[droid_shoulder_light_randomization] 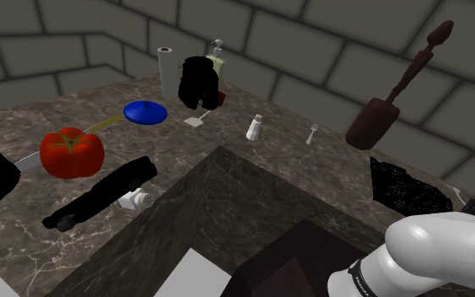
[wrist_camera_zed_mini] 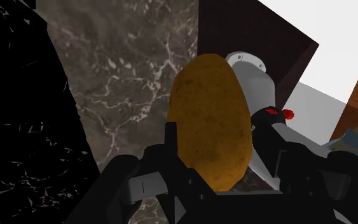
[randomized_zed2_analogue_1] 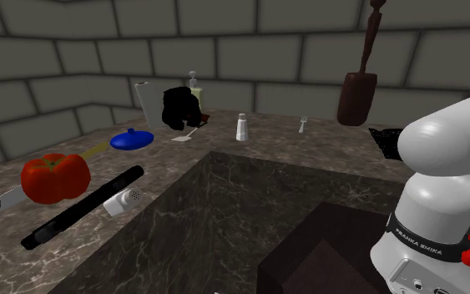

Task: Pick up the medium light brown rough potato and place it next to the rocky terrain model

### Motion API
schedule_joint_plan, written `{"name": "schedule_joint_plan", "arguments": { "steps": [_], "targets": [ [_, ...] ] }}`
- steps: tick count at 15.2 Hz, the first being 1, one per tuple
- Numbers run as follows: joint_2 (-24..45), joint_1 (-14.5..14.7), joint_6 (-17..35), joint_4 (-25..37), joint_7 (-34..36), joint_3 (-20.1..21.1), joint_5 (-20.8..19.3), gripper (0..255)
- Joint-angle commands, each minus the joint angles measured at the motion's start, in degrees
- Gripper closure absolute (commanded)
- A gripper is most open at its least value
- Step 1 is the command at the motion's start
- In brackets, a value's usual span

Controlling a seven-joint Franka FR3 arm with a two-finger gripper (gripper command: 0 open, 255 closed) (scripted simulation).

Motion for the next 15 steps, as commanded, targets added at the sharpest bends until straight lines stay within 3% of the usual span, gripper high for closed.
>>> {"name": "schedule_joint_plan", "arguments": {
  "steps": [1,13,15],
  "targets": [
    [0.2,0.4,1.5,-1.0,0.1,-1.2,-0.6,255],
    [2.1,4.1,10.5,-5.5,0.4,-10.1,-4.5,255],
    [2.0,4.1,10.5,-5.5,0.4,-10.1,-4.6,255]
  ]
}}
